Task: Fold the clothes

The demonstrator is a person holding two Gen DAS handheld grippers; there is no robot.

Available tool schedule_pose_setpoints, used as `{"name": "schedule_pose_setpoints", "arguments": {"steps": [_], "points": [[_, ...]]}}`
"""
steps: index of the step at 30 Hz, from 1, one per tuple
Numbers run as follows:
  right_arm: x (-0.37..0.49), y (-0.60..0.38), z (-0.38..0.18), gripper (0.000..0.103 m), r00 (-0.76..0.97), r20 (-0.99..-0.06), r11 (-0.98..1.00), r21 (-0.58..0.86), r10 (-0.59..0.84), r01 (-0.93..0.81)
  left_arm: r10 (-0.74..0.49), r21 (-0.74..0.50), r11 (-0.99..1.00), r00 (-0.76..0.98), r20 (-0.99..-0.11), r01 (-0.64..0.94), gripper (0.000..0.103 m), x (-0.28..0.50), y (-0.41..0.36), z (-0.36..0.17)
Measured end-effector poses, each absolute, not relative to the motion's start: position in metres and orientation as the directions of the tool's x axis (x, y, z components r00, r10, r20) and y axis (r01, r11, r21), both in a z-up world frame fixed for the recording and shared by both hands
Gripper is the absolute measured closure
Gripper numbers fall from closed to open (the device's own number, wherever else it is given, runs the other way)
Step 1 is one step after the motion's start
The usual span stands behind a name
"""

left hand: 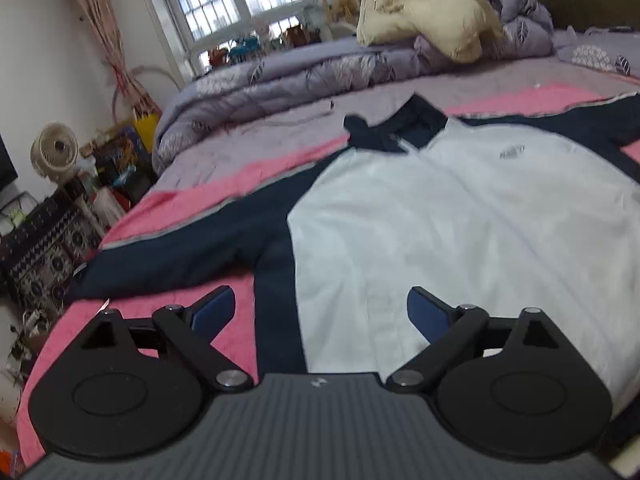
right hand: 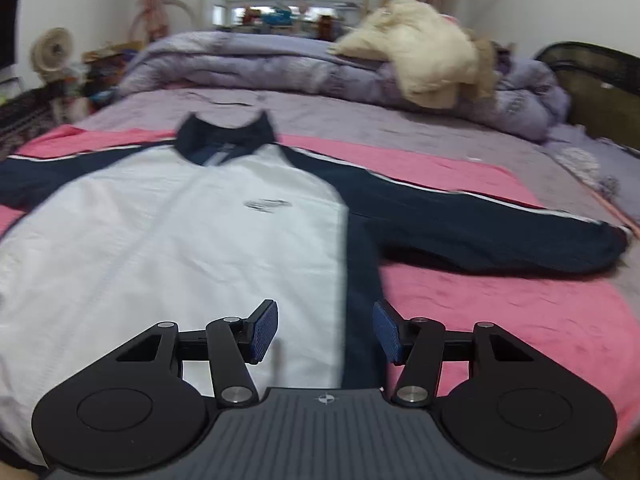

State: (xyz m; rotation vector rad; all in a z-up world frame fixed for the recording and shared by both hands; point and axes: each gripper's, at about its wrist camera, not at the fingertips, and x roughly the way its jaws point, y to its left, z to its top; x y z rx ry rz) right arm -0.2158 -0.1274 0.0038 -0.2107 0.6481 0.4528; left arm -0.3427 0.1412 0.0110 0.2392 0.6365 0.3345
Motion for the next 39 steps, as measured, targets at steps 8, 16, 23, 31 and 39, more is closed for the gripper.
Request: {"name": "schedule_pose_setpoints", "arguments": {"steps": [8, 16, 23, 31, 39], "points": [[-0.179, 0.010, -0.013, 0.050, 0.510, -0.674, 0.723, 0.053, 0.535, -0.689, 0.355, 0.333, 0.926, 0.711, -0.608, -0.177, 0.008, -0.301, 0.132, -0.049], [-0.039, 0.135, -0.044, 0.042, 0.580, -0.711, 0.823, -0.005, 0.397, -0.569, 0.251, 0.084, 0.963, 0.749, -0.613, -0.255, 0.001, -0.318, 0.173, -0.059], [0.050, 0.171, -0.064, 0.022, 0.643, -0.681, 0.883, 0.011, 0.350, -0.469, 0.225, 0.062, 0.970, 0.781, -0.582, -0.234, 0.001, -0.322, 0.180, -0.064], [0.058, 0.149, -0.042, 0.041, 0.587, -0.694, 0.853, 0.077, 0.417, -0.515, 0.223, 0.056, 0.971, 0.788, -0.574, -0.234, 0.000, -0.320, 0.181, -0.064], [-0.069, 0.037, -0.016, 0.040, 0.499, -0.636, 0.713, 0.118, 0.589, -0.692, 0.228, 0.060, 0.970, 0.786, -0.575, -0.237, 0.000, -0.319, 0.179, -0.065]]}}
